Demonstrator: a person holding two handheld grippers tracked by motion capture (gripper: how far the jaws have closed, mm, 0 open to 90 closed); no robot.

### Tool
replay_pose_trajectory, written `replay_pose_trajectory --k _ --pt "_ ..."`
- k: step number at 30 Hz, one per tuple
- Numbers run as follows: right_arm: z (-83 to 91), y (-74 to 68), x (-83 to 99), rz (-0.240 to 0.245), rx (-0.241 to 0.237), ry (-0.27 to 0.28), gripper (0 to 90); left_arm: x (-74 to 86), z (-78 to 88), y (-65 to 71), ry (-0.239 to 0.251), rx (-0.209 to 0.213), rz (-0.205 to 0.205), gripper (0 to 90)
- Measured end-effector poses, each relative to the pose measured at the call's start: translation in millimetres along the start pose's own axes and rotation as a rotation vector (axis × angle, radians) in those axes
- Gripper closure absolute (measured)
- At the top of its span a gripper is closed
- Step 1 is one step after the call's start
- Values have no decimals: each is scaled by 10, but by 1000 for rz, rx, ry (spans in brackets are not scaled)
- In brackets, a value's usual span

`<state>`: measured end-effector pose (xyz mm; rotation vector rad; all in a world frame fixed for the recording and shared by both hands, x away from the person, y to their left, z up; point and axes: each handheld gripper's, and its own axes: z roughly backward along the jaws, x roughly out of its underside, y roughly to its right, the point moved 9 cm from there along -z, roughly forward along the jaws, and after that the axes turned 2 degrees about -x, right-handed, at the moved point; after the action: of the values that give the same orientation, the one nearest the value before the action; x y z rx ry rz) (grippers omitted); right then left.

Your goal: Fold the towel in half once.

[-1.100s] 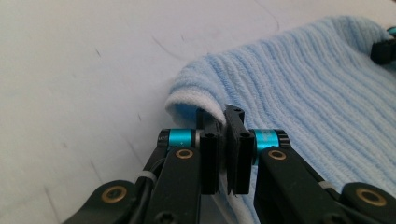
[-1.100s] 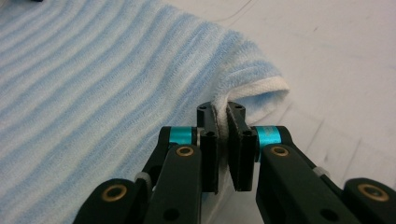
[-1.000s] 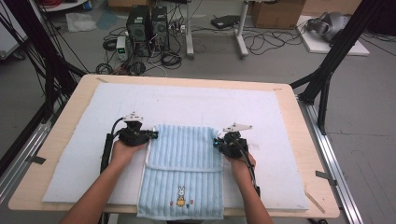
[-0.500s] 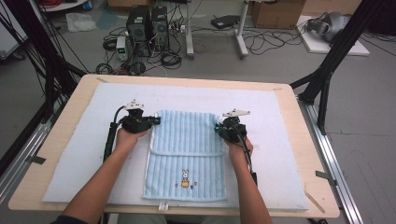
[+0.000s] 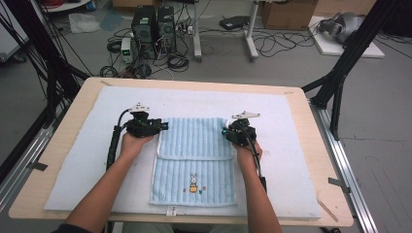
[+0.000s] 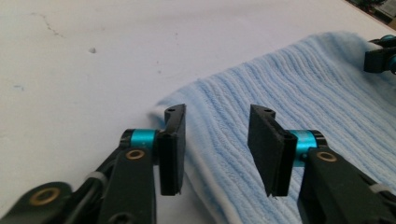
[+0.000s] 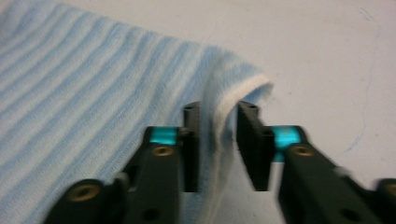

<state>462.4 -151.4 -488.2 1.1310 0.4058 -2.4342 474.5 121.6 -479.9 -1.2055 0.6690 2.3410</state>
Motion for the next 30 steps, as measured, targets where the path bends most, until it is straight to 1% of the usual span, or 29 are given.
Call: replay_pose_trajectory --k 1,2,3,4,5,7,8,9,10,11,13,15,17,19,20,22,25,26,27,28,29,30 --pt "7 11 -8 -4 0 9 582 8 35 2 -5 3 2 529" --pt "34 11 -11 -27 -9 15 537 8 62 16 -7 13 9 509" --pt "57 6 -16 -43 -15 19 503 -2 99 29 10 10 12 474" --pt "104 -10 -31 -52 -27 29 451 -7 146 48 29 10 2 465" --pt "104 -10 -31 -52 -27 29 451 -6 187 70 40 16 -1 465" --pt "167 -43 -56 -47 -41 43 413 20 263 106 51 29 3 434" --pt "201 -78 -69 -48 -59 50 409 41 297 122 39 34 -1 427" --pt "235 -113 -83 -36 -78 57 409 51 335 140 53 40 3 411" --pt "269 -149 -92 -18 -87 60 409 64 374 153 63 42 7 416" --pt "301 -177 -101 5 -90 65 408 84 405 167 63 44 3 416" --pt "362 -249 -109 24 -117 68 408 138 458 187 60 43 -8 418" --pt "415 -320 -100 56 -140 63 407 211 492 209 59 46 -3 422" --pt "470 -378 -77 76 -154 63 407 296 517 238 49 53 -8 438" --pt "521 -414 -31 84 -163 65 408 372 535 273 47 63 -13 468" --pt "548 -426 1 85 -171 65 408 406 536 294 34 69 -15 487" --pt "605 -435 79 85 -173 64 408 437 538 321 23 60 -44 494" --pt "692 -419 207 83 -172 67 407 501 549 374 8 58 -63 517" --pt "752 -400 300 69 -169 82 408 528 553 392 1 56 -64 545" --pt "752 -400 300 69 -169 82 407 550 555 405 -6 54 -68 545" --pt "772 -384 347 54 -171 92 408 565 557 416 -13 57 -62 547" --pt "781 -363 391 48 -166 93 410 576 557 421 -20 57 -61 550" --pt "779 -344 428 45 -163 76 410 581 556 425 -23 53 -60 553"
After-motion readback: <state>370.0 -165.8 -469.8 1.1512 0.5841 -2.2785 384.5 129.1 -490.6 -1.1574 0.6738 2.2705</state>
